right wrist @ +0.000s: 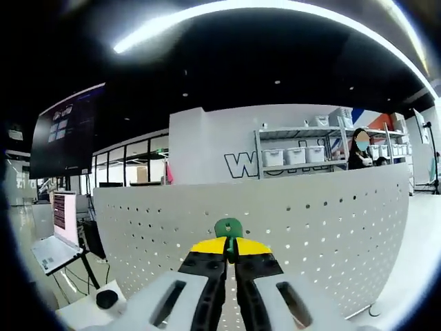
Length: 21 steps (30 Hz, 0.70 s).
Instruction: Insert the hook assembly into the mounting plate slot until the hook locks in place.
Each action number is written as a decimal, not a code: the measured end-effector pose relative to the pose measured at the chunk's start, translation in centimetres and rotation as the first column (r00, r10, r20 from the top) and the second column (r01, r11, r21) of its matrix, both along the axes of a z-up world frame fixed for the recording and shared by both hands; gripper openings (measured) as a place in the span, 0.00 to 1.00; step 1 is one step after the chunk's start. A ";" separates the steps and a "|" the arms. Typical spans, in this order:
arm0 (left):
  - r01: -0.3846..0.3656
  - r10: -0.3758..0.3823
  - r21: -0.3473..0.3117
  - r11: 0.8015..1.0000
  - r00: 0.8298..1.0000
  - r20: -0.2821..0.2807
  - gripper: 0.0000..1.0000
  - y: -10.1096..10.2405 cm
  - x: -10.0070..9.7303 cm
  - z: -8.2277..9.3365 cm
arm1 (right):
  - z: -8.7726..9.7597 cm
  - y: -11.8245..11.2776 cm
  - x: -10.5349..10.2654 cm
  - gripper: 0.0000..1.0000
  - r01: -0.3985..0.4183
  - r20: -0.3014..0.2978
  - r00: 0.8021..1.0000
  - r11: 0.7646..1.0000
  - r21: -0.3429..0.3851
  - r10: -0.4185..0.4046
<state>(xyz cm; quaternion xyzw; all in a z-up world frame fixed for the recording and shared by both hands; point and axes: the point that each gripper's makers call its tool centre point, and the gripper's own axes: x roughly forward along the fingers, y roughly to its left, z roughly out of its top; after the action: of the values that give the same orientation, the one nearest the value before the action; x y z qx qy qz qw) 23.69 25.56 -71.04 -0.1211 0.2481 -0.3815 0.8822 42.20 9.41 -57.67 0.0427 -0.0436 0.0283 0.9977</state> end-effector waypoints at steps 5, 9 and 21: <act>0.009 -0.009 0.016 1.000 1.000 -0.004 0.98 0.1 0.1 -0.3 | 0.5 -0.5 1.0 0.00 0.022 0.012 1.000 1.000 0.013 -0.022; 0.002 -0.002 0.014 1.000 1.000 -0.007 0.97 0.2 0.4 -0.3 | 0.8 -0.8 1.8 0.00 0.027 0.016 0.999 0.999 0.024 -0.027; -0.004 0.005 0.026 1.000 1.000 -0.031 0.97 0.7 0.8 -1.3 | 0.7 -1.6 2.7 0.00 0.062 0.037 0.997 0.998 0.020 -0.062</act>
<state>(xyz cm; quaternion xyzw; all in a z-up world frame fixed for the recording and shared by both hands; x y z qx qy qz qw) 24.49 26.26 -72.35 -0.1159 0.2664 -0.3743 0.8807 44.94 7.77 -56.98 0.0500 -0.0640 -0.0024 0.9967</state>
